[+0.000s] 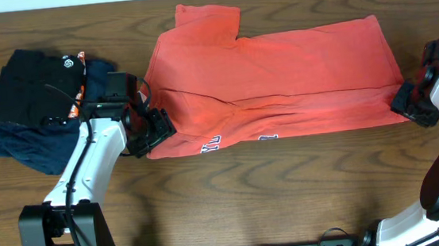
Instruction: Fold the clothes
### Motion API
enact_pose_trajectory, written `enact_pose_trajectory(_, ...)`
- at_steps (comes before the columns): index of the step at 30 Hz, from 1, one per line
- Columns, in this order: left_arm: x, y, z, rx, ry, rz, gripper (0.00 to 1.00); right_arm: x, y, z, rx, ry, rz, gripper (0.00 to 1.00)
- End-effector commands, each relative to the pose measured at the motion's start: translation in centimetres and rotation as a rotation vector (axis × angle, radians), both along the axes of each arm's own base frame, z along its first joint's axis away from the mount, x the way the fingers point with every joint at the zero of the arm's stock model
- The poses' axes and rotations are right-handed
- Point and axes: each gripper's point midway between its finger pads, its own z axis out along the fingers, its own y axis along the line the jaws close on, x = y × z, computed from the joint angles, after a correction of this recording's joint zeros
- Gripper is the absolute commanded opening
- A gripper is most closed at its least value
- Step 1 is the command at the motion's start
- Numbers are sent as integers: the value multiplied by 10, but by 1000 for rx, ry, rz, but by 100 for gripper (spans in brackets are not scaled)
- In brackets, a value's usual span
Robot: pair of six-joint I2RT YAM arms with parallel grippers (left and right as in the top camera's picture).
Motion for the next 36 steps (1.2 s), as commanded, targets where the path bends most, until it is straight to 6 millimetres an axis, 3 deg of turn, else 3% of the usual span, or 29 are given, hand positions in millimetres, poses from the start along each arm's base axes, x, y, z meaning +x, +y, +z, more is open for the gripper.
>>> enact_pose_trajectory(1, -5, 13, -12, 74, 16, -20, 70, -9, -2, -8, -26, 40, -7, 48)
enact_pose_trajectory(5, -16, 14, -25, 76, 52, -22, 70, -16, 0, -21, -23, 46, -11, 52)
enact_pose_trajectory(9, -20, 14, -41, 76, 49, -22, 71, -11, 6, -37, 0, -11, 3, 58)
enact_pose_trajectory(12, -17, 16, -47, 88, 24, -18, 71, -8, 8, -45, 3, -48, 15, 57)
enact_pose_trajectory(15, -16, 23, -50, 127, 18, -11, 71, -7, 7, -51, -9, -70, 15, 51)
enact_pose_trajectory(16, -16, 25, -51, 140, 19, -9, 65, -8, 8, -53, -10, -73, 15, 45)
enact_pose_trajectory(19, -17, 26, -54, 149, 28, -8, 46, -13, 7, -56, -18, -57, 12, 18)
enact_pose_trajectory(20, -18, 27, -55, 150, 33, -9, 34, -16, 7, -57, -23, -49, 10, 10)
enact_pose_trajectory(23, -21, 29, -60, 162, 52, -8, 12, -28, 4, -58, -49, 5, 0, 1)
enact_pose_trajectory(27, -29, 30, -61, 168, 84, -10, 6, -59, -3, -58, -86, 122, -64, 1)
enact_pose_trajectory(32, -49, 32, -63, 179, 166, -21, 6, -86, -7, -57, -83, 214, -115, 1)
enact_pose_trajectory(36, -75, 50, -62, 278, 274, 5, 6, -103, -8, -57, -64, 263, -162, 1)
